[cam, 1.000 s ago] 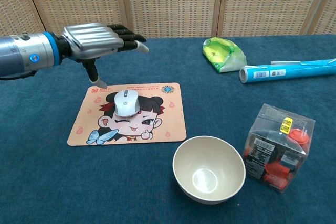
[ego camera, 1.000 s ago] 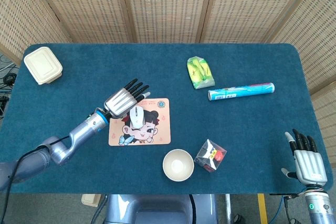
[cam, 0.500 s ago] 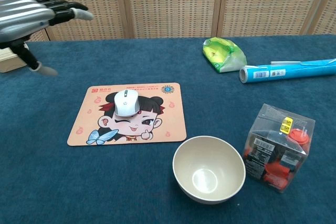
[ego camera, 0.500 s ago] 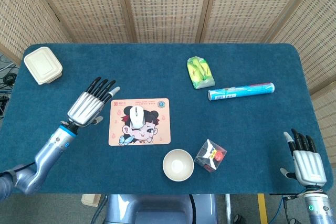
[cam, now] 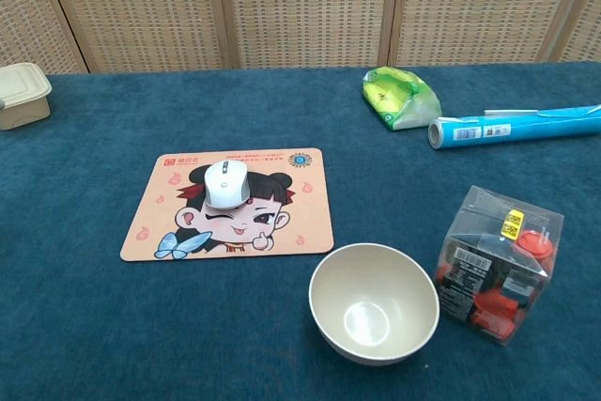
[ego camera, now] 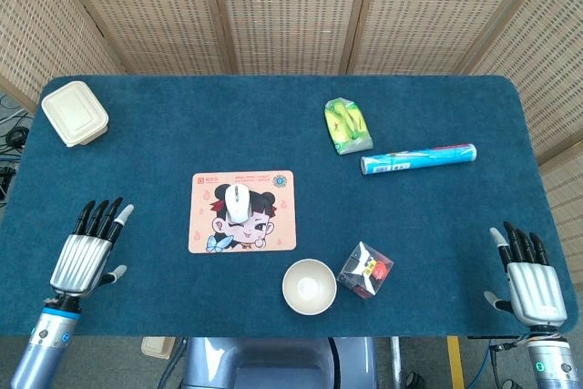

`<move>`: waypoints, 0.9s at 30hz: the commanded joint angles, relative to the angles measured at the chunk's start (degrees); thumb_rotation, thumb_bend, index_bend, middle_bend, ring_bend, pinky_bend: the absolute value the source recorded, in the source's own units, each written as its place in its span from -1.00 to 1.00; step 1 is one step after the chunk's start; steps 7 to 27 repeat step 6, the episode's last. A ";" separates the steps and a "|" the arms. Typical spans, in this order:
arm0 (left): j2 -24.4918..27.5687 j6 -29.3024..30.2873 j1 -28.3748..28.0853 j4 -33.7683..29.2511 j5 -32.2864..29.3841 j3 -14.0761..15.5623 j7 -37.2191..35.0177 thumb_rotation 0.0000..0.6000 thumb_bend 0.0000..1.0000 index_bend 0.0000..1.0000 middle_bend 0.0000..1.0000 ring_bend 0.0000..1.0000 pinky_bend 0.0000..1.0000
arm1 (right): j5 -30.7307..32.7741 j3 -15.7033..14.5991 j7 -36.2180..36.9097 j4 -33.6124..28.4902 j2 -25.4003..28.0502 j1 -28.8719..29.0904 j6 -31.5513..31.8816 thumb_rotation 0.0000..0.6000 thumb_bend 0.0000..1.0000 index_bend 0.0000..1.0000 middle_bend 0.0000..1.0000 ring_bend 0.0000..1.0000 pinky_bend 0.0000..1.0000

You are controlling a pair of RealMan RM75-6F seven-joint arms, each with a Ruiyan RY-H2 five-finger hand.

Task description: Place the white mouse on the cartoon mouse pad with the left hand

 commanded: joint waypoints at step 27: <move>1.24 1.53 2.08 -0.14 2.00 -0.91 -0.78 1.00 -0.82 -1.00 -1.00 -1.00 -1.00 | -1.13 -0.37 -0.23 -0.45 0.13 -0.16 0.46 1.00 -0.79 -1.00 -1.00 -1.00 -1.00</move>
